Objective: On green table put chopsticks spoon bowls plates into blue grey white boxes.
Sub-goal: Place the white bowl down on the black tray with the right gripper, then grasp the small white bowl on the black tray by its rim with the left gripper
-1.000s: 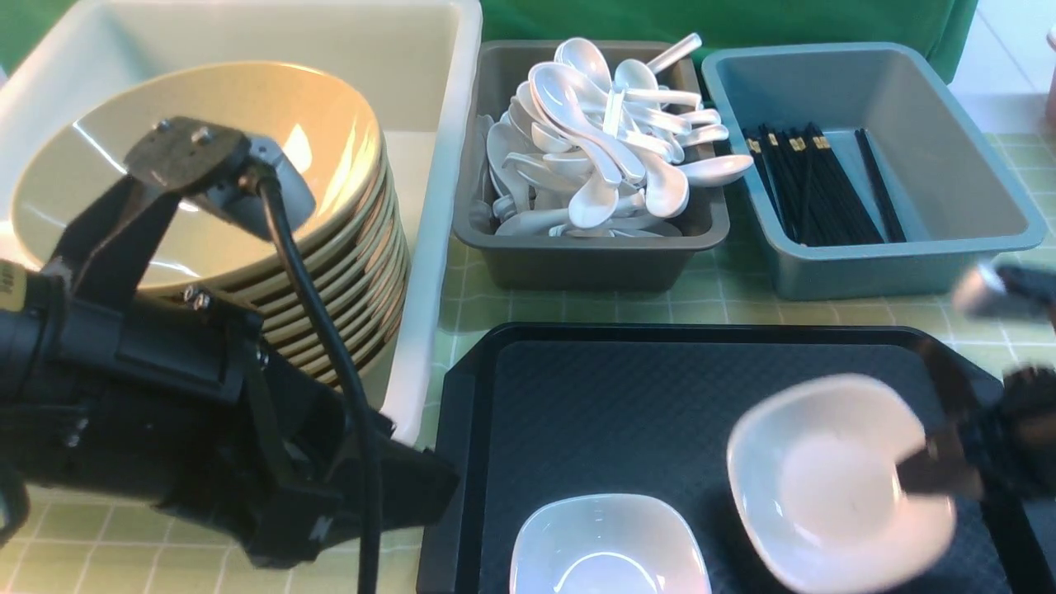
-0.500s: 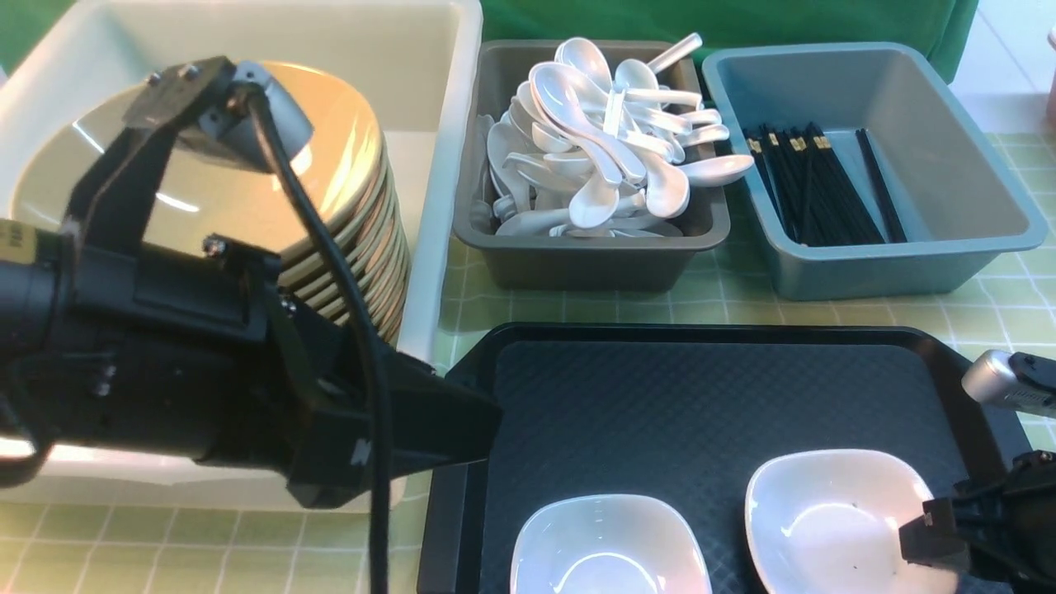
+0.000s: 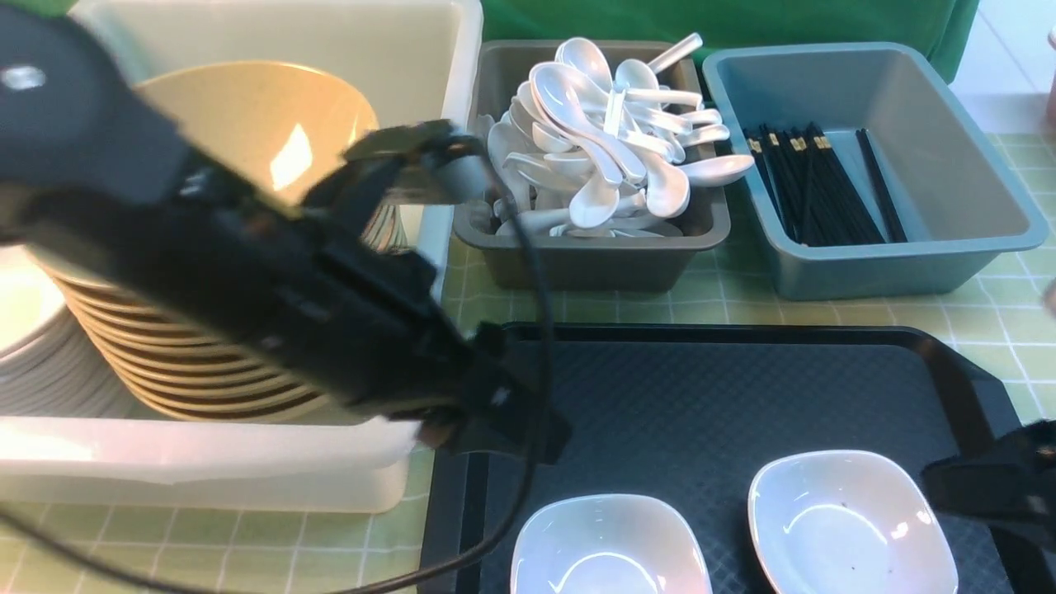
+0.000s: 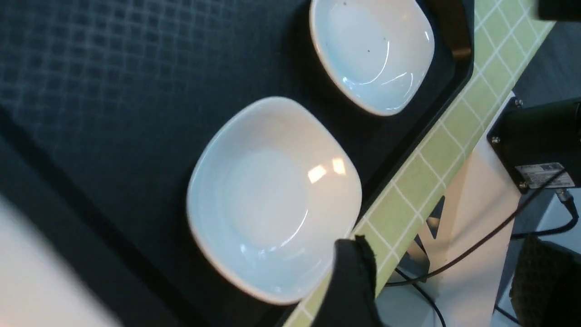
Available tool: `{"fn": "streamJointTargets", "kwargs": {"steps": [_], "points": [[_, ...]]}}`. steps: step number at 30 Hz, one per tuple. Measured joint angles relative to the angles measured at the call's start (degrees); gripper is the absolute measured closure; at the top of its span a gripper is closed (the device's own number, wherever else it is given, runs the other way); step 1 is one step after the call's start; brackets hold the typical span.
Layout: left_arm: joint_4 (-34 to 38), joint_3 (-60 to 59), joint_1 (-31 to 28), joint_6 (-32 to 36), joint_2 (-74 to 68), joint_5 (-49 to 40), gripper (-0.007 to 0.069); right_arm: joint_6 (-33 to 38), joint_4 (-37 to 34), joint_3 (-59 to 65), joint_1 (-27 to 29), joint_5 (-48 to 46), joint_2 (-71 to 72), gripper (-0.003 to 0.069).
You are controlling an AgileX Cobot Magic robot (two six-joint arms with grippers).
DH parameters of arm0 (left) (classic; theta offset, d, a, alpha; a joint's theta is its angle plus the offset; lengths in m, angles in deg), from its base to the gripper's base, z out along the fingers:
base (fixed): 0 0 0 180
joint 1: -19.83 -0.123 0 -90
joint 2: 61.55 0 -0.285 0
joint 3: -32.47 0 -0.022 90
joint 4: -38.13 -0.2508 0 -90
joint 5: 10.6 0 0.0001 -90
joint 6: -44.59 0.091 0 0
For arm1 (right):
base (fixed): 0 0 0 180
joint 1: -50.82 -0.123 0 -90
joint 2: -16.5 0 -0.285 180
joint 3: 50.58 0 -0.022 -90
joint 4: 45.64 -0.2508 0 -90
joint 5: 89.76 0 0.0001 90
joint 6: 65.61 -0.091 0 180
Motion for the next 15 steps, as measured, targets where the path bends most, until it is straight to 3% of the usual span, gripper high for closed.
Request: {"fn": "streamJointTargets", "kwargs": {"steps": [7, 15], "points": [[-1.8, 12.5, 9.8, -1.9, -17.0, 2.1, 0.0184, 0.0, 0.5, -0.1, -0.1, -3.7, 12.6, 0.0084], [-2.3, 32.6, 12.9, -6.0, -38.4, -3.4, 0.0176, -0.1, 1.7, -0.1, -5.3, -5.6, 13.5, 0.0084]]}}
